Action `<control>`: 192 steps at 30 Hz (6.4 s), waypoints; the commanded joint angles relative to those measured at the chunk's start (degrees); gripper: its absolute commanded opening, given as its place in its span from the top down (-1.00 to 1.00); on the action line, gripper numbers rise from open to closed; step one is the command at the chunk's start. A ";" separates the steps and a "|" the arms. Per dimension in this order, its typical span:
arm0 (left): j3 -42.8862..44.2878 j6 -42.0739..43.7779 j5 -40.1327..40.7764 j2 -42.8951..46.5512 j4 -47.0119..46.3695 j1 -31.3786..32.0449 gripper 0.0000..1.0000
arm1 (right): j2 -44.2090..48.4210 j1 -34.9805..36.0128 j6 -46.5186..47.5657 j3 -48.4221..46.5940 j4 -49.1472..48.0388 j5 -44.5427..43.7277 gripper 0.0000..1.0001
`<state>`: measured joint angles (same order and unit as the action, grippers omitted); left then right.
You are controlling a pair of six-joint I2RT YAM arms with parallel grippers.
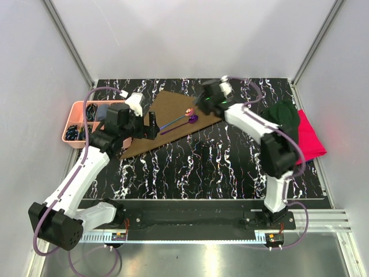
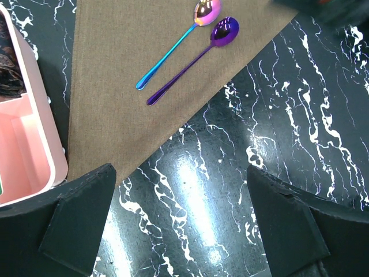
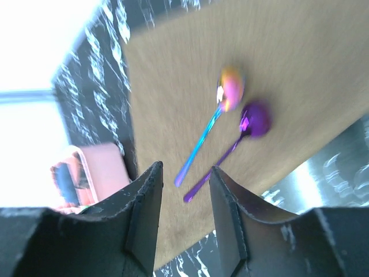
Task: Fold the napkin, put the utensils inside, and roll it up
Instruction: Place the utensil onto the napkin, then fold the napkin
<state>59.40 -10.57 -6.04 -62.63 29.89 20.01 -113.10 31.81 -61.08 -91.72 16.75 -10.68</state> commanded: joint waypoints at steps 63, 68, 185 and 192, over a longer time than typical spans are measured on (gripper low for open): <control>-0.24 1.52 -1.07 -6.36 -2.82 1.26 -0.97 | -9.16 -34.19 6.41 14.64 -28.26 24.74 0.00; -0.25 1.52 -1.16 -6.45 -2.82 1.26 -0.98 | -6.79 -34.19 4.75 18.41 -31.42 24.39 0.00; 0.11 0.72 -4.50 -5.22 -2.73 1.26 -0.97 | -3.88 -8.61 11.25 14.29 -34.07 28.61 1.00; 0.11 0.72 -4.59 -5.13 -2.73 1.35 -0.97 | -6.08 -5.62 10.46 12.10 -33.98 28.87 1.00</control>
<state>59.37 -9.96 -9.28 -69.49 29.85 21.10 -118.06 24.69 -49.80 -76.40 -15.11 17.17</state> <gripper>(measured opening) 0.987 0.010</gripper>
